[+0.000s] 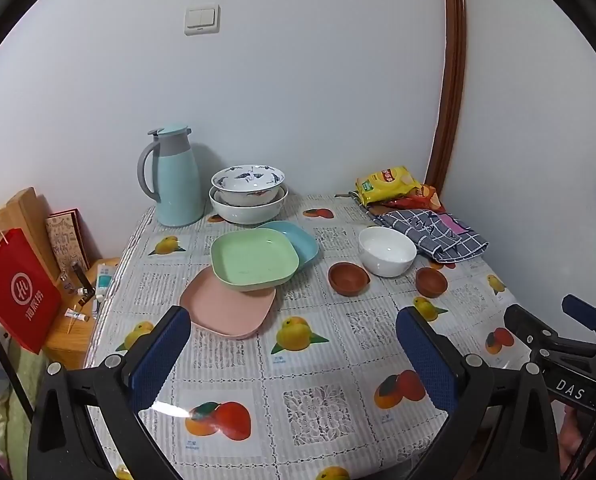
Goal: Organize plates and bowls
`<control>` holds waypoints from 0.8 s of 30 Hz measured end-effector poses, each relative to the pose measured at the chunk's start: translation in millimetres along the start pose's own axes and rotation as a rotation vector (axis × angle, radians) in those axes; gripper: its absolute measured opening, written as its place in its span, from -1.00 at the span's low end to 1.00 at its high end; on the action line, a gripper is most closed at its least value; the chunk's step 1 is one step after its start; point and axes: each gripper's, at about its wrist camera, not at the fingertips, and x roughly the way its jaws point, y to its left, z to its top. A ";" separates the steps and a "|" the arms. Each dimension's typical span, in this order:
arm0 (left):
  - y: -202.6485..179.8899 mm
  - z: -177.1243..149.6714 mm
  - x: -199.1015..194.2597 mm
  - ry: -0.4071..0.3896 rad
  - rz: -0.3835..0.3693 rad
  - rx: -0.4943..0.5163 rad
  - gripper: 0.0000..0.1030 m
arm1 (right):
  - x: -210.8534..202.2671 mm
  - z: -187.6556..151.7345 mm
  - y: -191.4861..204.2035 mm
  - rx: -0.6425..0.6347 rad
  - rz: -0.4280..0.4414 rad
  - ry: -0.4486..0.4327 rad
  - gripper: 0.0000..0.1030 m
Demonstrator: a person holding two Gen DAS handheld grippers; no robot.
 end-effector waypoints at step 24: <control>4.2 0.7 -1.2 -0.002 0.007 0.003 1.00 | -1.4 -2.6 0.4 -0.008 0.006 -0.001 1.00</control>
